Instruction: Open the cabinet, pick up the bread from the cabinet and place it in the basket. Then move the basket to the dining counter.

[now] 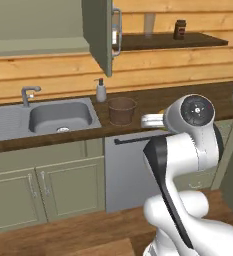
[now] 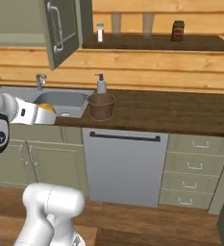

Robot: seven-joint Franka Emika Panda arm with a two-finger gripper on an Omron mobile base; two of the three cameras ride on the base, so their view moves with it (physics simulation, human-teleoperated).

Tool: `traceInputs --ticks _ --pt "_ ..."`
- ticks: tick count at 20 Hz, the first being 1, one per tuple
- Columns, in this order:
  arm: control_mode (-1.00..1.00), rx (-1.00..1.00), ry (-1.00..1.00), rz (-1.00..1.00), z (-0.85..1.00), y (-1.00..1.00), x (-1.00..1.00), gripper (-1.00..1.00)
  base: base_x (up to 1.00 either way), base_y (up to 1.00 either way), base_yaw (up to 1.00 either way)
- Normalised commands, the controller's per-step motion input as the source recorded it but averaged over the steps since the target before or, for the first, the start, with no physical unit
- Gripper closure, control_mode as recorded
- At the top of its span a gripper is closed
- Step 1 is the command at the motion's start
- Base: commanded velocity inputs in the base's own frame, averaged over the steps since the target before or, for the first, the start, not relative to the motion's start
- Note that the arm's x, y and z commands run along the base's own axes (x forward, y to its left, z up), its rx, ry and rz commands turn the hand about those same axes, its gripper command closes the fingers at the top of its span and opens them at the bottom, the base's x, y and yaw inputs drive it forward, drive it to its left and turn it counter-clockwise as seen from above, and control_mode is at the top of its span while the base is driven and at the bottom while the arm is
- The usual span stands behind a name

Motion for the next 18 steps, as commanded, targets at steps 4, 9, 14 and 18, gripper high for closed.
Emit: traceInputs --ticks 4,9,14,18 --pt "1.00 0.00 0.00 0.00 0.00 0.00 0.00 1.00 0.49 -1.00 0.05" --pt "1.00 0.00 0.00 0.00 0.00 0.00 0.00 1.00 0.95 -0.24 0.30" --pt "1.00 0.00 0.00 0.00 0.00 0.00 0.00 1.00 0.98 0.02 0.41" --pt "1.00 0.00 0.00 0.00 0.00 0.00 0.00 1.00 0.78 -0.58 0.38"
